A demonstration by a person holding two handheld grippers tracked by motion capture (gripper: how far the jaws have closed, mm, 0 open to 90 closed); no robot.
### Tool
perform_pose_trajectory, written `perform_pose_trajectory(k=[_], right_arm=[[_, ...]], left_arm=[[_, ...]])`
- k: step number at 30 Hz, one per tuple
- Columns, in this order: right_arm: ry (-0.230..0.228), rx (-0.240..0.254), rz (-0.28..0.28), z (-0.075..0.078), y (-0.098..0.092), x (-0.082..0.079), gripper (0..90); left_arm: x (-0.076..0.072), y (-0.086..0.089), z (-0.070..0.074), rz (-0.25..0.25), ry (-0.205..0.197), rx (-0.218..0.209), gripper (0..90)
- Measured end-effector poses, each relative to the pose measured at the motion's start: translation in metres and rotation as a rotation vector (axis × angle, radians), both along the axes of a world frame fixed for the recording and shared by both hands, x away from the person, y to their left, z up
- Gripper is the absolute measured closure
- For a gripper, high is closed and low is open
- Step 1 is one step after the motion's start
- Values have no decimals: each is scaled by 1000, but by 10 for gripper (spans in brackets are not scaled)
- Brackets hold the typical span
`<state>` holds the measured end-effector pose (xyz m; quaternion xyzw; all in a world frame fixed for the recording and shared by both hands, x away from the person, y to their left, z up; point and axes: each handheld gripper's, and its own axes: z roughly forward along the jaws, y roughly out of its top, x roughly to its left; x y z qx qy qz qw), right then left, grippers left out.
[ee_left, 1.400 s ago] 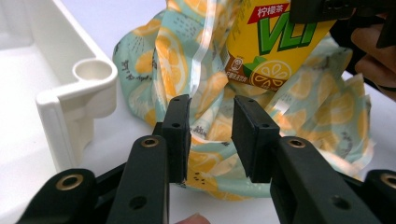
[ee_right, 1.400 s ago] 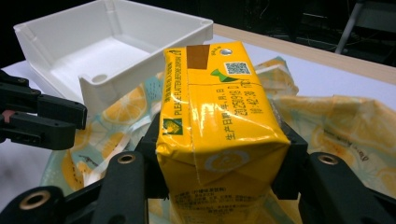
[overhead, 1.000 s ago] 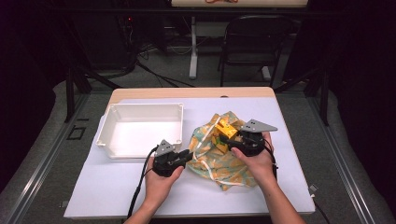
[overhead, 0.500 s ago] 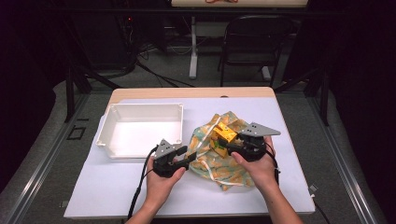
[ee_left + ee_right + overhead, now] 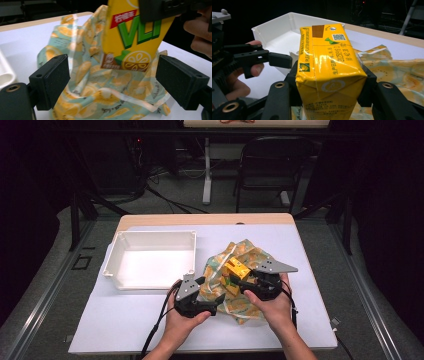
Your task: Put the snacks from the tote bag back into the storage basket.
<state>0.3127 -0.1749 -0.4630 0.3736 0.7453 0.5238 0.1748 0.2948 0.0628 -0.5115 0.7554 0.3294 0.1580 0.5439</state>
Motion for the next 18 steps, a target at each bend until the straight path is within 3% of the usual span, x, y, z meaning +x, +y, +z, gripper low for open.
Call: perform_pose_trajectory(k=[3, 4, 13, 14, 16, 17, 18], right_arm=[[0, 3, 10, 0, 6, -3, 507], [-1, -5, 16, 0, 6, -3, 507], [1, 8, 33, 3, 18, -11, 507], [3, 11, 32, 3, 20, -12, 507], [4, 13, 36, 3, 22, -13, 507], [9, 11, 41, 3, 23, -14, 507], [10, 9, 45, 3, 24, -14, 507]], left_arm=[[-1, -5, -1, -15, -9, 6, 121], [-1, -6, 0, -41, 0, 7, 122], [-3, -10, 2, -33, -14, 5, 138], [-4, -11, 1, -12, -25, 5, 143], [-5, -11, 3, -33, -28, 11, 151], [-6, -13, 3, -12, -38, 7, 156], [-6, -12, 4, -33, -33, 9, 158]])
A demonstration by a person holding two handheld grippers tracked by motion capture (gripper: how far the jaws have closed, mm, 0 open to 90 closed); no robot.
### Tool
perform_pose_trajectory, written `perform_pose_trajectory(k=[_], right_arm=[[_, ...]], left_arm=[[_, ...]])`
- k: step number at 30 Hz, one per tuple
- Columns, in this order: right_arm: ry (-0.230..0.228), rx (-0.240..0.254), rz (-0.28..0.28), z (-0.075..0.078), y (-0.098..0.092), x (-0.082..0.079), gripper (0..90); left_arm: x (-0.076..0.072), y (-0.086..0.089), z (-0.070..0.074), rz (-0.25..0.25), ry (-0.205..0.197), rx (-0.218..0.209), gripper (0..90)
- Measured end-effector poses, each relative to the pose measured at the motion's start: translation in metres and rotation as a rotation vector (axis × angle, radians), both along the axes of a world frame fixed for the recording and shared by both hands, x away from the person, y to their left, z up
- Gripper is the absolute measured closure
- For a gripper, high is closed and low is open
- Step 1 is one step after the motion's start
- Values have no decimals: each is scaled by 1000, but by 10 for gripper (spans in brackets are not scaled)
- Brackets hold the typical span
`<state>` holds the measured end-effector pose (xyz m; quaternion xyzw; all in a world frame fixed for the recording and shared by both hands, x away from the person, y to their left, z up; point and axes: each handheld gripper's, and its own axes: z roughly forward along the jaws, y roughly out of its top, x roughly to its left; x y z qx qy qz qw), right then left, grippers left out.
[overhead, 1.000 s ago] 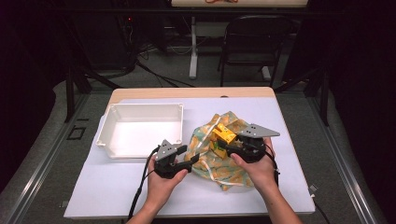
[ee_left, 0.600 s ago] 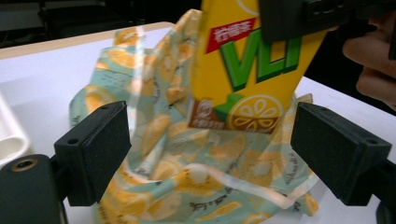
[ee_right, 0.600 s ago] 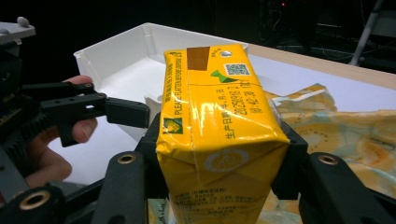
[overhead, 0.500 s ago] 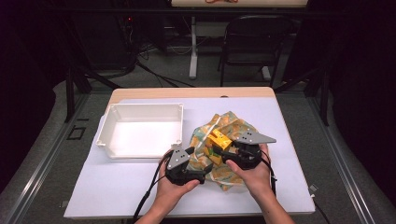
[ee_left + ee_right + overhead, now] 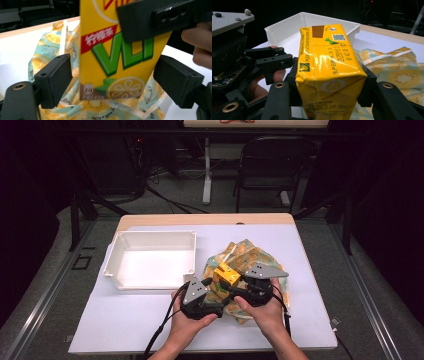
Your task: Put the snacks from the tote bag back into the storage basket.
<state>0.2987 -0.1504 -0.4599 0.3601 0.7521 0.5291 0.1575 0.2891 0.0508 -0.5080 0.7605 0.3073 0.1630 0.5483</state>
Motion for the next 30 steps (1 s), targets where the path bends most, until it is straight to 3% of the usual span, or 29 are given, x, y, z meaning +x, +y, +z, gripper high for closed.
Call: perform_pose_trajectory(k=[9, 18, 23, 30], right_arm=[[6, 2, 5, -1, 11, -5, 506], [11, 5, -11, -4, 12, -5, 505], [16, 0, -21, -6, 13, -4, 498], [12, 4, -5, -6, 13, -3, 483]], left_arm=[[-3, -3, 0, 37, -14, 16, 219], [-2, -4, -3, 43, -5, 17, 241], [-3, -4, -4, 42, -15, 26, 296], [-5, -2, -3, 46, -22, 27, 318]])
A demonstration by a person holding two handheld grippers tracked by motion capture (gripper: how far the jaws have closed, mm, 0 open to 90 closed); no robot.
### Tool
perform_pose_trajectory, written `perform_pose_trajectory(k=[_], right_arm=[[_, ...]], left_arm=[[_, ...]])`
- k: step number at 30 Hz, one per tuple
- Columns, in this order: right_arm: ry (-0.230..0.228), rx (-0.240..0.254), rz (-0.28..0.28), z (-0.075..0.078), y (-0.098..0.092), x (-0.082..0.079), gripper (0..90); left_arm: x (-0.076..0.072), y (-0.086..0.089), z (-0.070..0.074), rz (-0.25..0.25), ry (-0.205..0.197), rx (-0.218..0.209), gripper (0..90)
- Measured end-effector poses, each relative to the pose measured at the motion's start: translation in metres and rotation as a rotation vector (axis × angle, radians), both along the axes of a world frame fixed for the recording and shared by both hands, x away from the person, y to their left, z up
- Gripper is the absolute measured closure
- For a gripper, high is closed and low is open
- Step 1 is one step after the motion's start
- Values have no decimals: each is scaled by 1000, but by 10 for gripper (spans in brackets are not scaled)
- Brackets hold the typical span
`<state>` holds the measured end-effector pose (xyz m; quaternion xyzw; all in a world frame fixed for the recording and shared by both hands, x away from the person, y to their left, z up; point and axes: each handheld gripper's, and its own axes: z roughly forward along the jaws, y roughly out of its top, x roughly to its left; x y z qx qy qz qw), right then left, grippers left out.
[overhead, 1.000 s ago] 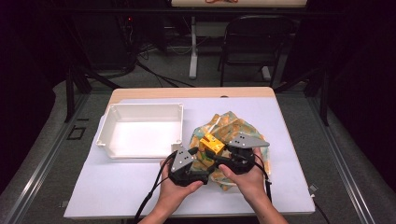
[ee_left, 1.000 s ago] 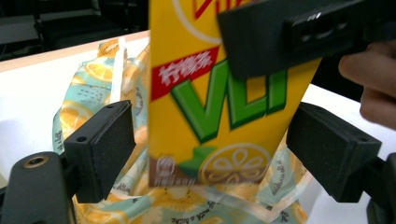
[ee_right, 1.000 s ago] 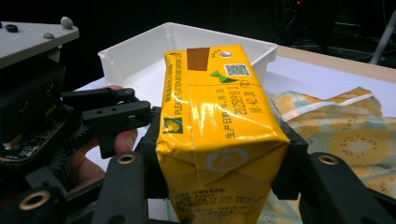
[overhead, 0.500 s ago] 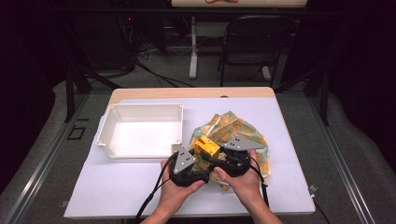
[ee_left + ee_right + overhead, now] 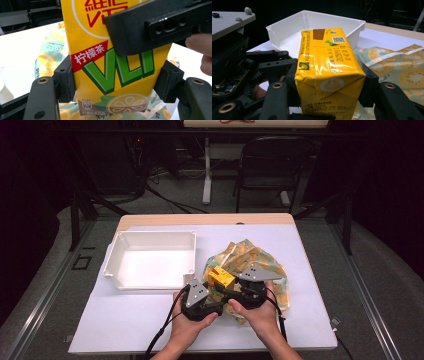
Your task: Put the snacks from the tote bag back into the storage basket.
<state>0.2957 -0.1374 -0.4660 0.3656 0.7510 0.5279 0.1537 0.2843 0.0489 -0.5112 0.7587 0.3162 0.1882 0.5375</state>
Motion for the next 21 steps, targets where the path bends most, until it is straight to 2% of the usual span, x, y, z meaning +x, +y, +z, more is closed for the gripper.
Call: perform_pose_trajectory(k=[3, 6, 9, 14, 16, 21], right_arm=[[-6, 29, 27, 1, -1, 1, 443], [-10, 54, 50, 5, -4, 1, 344], [-24, 76, 57, 10, -9, 0, 283], [-40, 113, 74, 15, -17, -1, 248], [-39, 112, 75, 16, -20, 0, 233], [-31, 115, 47, 15, -30, 2, 230]], left_arm=[[0, 3, 2, 3, 0, -14, 321], [3, 9, 4, 23, 10, -27, 322], [5, 14, 6, 44, 17, -34, 322], [8, 23, 8, 68, 19, -41, 322], [9, 26, 8, 80, 19, -44, 322], [10, 35, 11, 106, 16, -58, 322]])
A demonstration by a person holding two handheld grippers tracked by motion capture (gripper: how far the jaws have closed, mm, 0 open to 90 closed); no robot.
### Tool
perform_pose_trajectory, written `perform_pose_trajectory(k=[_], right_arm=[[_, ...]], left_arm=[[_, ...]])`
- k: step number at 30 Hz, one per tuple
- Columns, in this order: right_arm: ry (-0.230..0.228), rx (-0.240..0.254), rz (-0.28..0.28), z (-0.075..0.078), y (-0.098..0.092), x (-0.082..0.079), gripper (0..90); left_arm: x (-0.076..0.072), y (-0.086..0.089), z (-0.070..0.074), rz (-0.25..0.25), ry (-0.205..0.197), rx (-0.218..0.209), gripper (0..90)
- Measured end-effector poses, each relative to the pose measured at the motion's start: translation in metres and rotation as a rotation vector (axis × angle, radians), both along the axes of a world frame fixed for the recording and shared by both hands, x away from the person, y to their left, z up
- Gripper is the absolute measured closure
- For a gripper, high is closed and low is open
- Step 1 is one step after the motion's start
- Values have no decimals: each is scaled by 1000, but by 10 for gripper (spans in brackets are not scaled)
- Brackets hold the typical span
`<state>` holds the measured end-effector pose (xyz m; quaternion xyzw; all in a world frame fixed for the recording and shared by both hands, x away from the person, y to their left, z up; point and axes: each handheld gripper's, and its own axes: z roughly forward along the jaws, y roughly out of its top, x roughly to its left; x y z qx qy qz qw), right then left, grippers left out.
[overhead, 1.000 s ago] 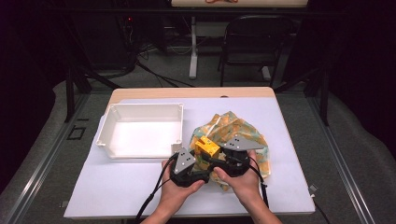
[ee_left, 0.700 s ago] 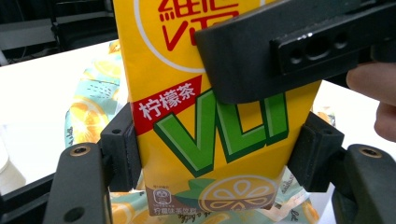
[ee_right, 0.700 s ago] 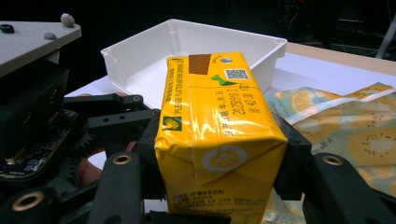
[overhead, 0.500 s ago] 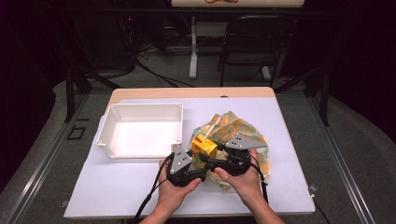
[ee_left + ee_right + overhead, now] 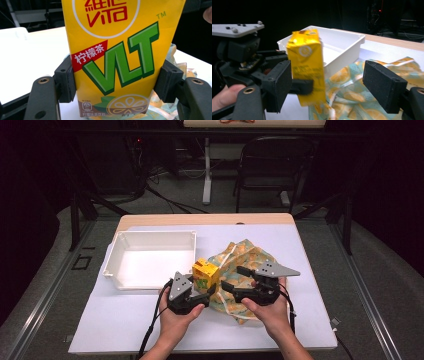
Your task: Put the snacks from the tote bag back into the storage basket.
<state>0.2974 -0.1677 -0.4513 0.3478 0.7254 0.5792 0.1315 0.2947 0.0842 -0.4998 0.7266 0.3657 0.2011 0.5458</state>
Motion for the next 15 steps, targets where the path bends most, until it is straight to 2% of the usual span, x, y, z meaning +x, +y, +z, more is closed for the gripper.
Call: perform_pose_trajectory(k=[15], right_arm=[[10, -30, -74, -17, -26, 3, 253]], left_arm=[[3, 25, 7, 68, -16, -24, 322]])
